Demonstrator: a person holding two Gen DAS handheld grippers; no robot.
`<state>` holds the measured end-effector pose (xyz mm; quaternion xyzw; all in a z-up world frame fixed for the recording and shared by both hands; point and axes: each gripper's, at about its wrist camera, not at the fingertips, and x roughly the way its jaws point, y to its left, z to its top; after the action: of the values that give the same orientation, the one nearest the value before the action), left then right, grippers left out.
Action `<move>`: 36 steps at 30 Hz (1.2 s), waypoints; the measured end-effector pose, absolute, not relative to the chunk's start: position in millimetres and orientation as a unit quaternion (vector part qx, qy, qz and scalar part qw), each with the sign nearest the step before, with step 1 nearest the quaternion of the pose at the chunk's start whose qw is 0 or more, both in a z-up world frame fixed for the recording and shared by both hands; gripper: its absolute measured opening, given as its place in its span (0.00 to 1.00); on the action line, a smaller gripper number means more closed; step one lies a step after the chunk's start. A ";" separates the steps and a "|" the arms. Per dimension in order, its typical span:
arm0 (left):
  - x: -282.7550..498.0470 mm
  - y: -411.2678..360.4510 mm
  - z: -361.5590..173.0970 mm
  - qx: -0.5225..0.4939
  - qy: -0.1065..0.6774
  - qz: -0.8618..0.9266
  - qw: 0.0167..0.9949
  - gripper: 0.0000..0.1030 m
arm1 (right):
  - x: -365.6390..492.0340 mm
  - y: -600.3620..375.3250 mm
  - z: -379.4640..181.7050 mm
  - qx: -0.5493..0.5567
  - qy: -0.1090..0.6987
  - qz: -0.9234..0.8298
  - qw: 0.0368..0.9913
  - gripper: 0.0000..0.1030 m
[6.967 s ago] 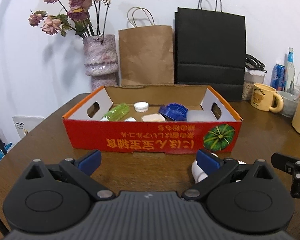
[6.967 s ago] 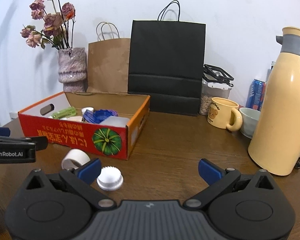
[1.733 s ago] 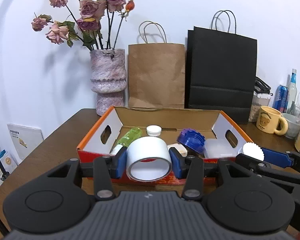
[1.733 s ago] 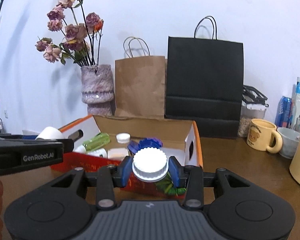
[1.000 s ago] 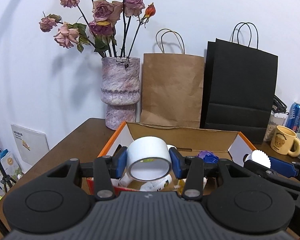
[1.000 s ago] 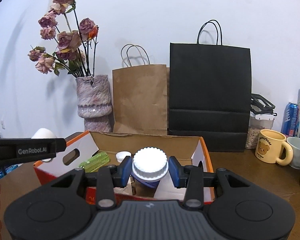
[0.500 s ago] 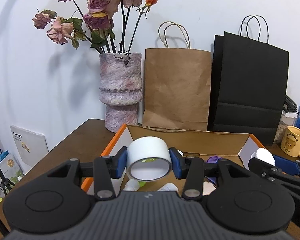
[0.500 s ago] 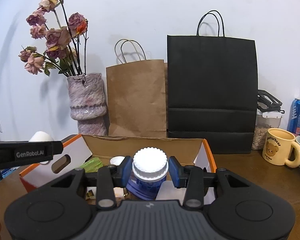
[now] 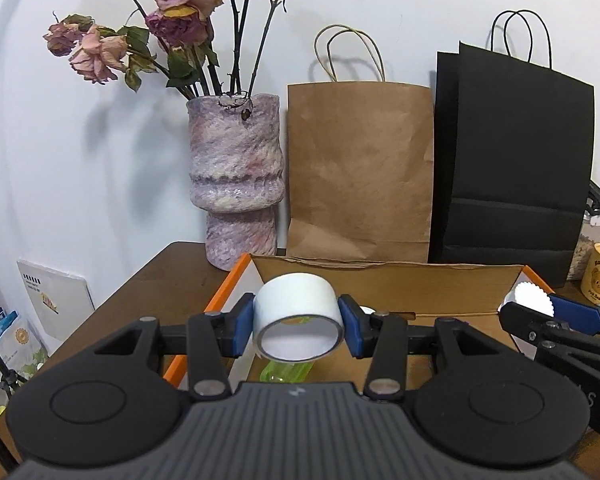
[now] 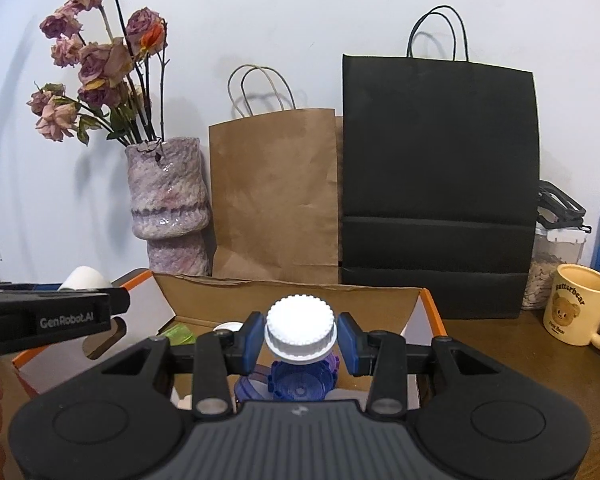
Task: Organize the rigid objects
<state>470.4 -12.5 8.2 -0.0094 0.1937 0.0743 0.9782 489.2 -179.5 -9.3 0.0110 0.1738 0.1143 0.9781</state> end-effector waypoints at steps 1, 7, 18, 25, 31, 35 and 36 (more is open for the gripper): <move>472.5 -12.3 7.5 -0.008 0.194 0.074 0.978 0.45 | 491.4 -178.5 -9.6 0.009 0.174 0.114 0.978 0.38; 485.6 -10.0 2.6 -0.005 0.200 0.072 0.977 0.45 | 502.5 -174.2 -10.7 0.002 0.178 0.114 0.977 0.38; 490.5 -7.3 1.0 0.007 0.189 0.080 0.979 0.85 | 507.4 -176.2 -17.2 -0.006 0.186 0.100 0.977 0.84; 485.7 -1.6 5.9 -0.001 0.173 0.089 0.981 1.00 | 503.5 -184.5 -14.2 0.004 0.170 0.078 0.982 1.00; 482.8 -1.0 8.5 -0.001 0.168 0.094 0.981 1.00 | 501.2 -185.5 -12.5 0.005 0.166 0.078 0.983 1.00; 476.8 -0.2 11.9 -0.003 0.164 0.091 0.982 1.00 | 495.4 -188.3 -9.3 0.008 0.162 0.077 0.984 1.00; 474.6 -0.4 12.9 -0.003 0.163 0.090 0.982 1.00 | 493.5 -189.2 -8.3 0.010 0.162 0.077 0.984 1.00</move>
<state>474.6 -0.4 12.9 -0.0033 0.1634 0.0898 0.9825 493.5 -189.2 -8.3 0.0096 0.1617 0.0771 0.9838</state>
